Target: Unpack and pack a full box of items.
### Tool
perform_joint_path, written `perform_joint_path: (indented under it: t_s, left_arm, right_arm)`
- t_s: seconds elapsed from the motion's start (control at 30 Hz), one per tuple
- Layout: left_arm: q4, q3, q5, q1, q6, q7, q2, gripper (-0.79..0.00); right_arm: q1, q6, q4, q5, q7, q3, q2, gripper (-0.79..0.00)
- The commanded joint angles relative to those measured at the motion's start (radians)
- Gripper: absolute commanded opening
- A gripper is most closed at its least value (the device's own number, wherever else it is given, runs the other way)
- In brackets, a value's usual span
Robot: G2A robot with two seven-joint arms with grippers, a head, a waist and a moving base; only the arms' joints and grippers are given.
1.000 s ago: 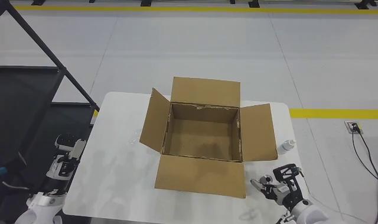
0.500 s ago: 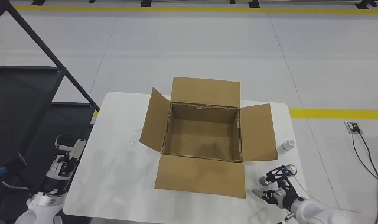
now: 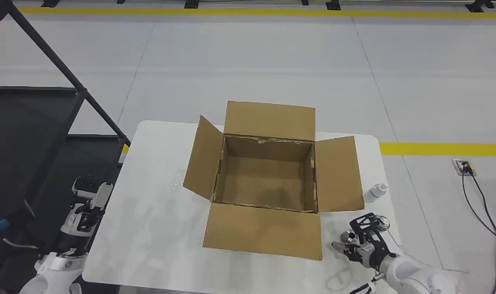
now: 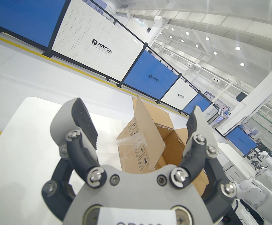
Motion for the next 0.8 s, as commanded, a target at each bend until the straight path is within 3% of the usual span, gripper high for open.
perform_joint_path:
  t_s: [0.0,0.03,0.3,0.53,0.77]
  left_arm:
    - [0.000,0.000,0.000,0.000,0.000,0.000,0.000,0.000]
    - [0.000,0.000,0.000,0.000,0.000,0.000,0.000,0.000]
    - [0.000,0.000,0.000,0.000,0.000,0.000,0.000,0.000]
    - [0.000,0.000,0.000,0.000,0.000,0.000,0.000,0.000]
    - [0.000,0.000,0.000,0.000,0.000,0.000,0.000,0.000]
  right_arm:
    - [0.005,0.003,0.005,0.005,0.003,-0.001,0.001,-0.702]
    - [0.007,0.004,0.007,0.008,0.003,-0.001,0.001,-0.785]
    - [-0.046,0.007,-0.064,0.030,-0.045,0.044,0.008,-0.785]
    - [-0.200,0.039,-0.272,0.127,-0.153,0.162,0.010,-0.785]
    - [-0.249,0.106,-0.376,0.253,-0.187,0.222,0.007,-0.785]
